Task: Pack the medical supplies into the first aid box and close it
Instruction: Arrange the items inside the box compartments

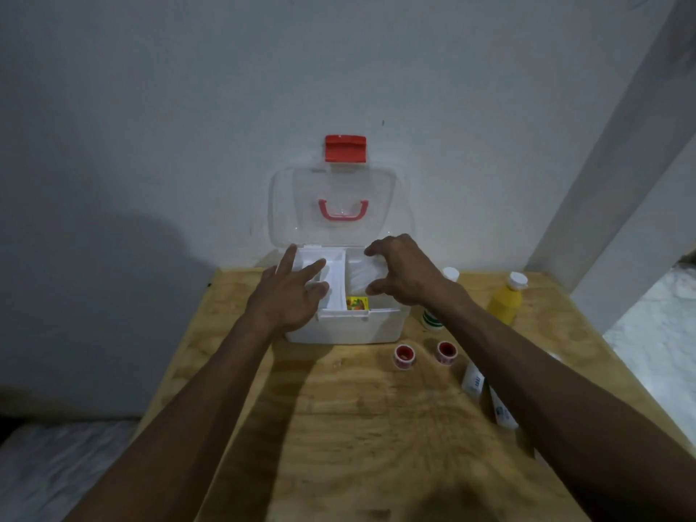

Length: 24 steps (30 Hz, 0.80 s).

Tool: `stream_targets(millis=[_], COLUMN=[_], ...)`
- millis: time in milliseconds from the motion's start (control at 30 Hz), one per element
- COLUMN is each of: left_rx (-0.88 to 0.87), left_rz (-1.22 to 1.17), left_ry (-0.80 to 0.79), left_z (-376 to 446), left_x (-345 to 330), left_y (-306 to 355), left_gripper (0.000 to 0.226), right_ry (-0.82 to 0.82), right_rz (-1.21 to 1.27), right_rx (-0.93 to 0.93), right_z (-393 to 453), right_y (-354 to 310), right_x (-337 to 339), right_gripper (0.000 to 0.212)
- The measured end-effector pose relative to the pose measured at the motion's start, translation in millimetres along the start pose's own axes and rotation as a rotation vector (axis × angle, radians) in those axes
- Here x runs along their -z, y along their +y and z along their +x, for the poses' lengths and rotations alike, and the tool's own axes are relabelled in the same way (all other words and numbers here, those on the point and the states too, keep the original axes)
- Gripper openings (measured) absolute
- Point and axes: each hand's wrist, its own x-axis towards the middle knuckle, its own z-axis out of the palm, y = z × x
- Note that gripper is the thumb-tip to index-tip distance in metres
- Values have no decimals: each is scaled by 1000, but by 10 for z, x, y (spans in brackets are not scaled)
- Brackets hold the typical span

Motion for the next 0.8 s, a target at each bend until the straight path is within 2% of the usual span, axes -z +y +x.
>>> stream_targets(millis=[633, 800], left_rx=[30, 14], left_rz=[-102, -77], left_ry=[62, 61], left_z=[122, 120], left_x=[-138, -143], left_y=[-116, -118], left_gripper=[50, 48], right_ry=[-115, -141], right_rz=[71, 246], right_rx=[-116, -243], right_z=[123, 137], right_y=[-92, -158], right_x=[-87, -192], right_gripper=[51, 47])
